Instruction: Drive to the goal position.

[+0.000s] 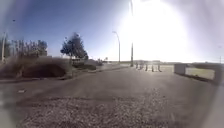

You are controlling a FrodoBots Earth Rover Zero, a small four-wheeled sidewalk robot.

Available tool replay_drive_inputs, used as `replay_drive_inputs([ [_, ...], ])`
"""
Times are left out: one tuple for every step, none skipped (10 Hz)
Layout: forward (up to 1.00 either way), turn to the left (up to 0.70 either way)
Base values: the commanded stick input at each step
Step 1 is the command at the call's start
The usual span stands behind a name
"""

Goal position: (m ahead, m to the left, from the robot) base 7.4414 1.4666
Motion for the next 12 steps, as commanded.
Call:
replay_drive_inputs([
  [0.7,0.0],
  [0.7,0.0],
  [0.7,0.0],
  [0.7,0.0],
  [0.7,0.0],
  [0.7,0.0],
  [0.7,0.0],
  [0.7,0.0],
  [0.7,0.0],
  [0.7,0.0],
  [0.7,0.0],
  [0.7,0.0],
])
